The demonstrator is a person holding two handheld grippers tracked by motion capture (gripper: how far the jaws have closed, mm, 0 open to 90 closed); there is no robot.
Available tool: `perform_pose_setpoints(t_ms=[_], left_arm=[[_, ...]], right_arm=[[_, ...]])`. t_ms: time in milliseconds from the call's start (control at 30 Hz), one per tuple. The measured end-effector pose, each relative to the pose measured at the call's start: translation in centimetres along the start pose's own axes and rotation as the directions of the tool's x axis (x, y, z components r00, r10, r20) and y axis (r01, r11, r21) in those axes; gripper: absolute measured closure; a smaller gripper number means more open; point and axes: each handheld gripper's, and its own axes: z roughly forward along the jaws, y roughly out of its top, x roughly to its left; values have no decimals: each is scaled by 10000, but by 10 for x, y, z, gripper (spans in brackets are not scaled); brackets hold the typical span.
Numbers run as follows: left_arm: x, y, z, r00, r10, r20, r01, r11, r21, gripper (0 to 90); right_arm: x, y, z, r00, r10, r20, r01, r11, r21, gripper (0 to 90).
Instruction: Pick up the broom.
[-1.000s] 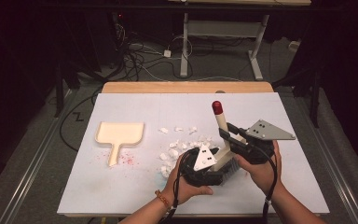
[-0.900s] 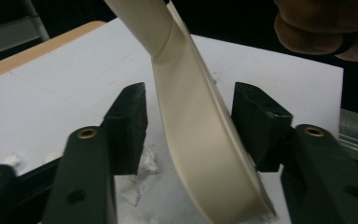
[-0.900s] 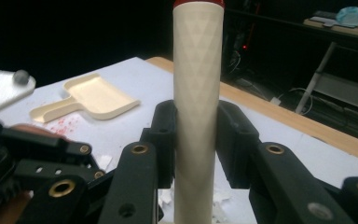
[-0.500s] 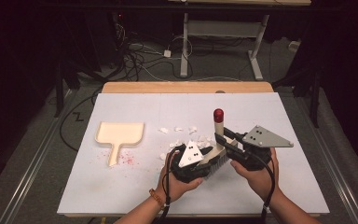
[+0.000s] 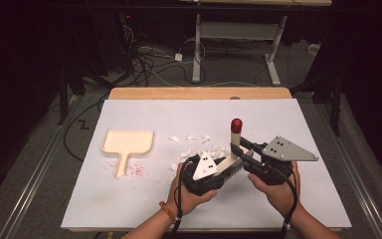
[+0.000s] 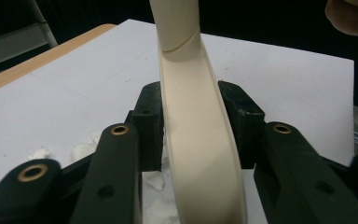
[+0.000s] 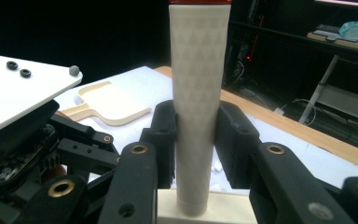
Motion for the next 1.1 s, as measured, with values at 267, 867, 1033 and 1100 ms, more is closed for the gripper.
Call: perform_pose_setpoints(t_ms=[267,867,1033,1100], left_arm=[[12,8,-18,9964,442,725,-466,9984,314,648],[13,8,-34,9241,1840,3350,-2404,9612,1355,648],[13,7,-34,9070,1796,3809,-2395,9640,1158,647],[14,6,-33,8972,1741,4058,-2340,9668,1027,647]], right_arm=[[-7,5,-11,9933,-147,-1145,122,9997,-217,691],[-24,-25,8,7974,-2597,-5447,4287,8790,2086,444],[-18,-36,17,7419,-2298,-6299,4606,8573,2298,532],[-16,-39,20,7230,-2189,-6552,4629,8575,2243,603]])
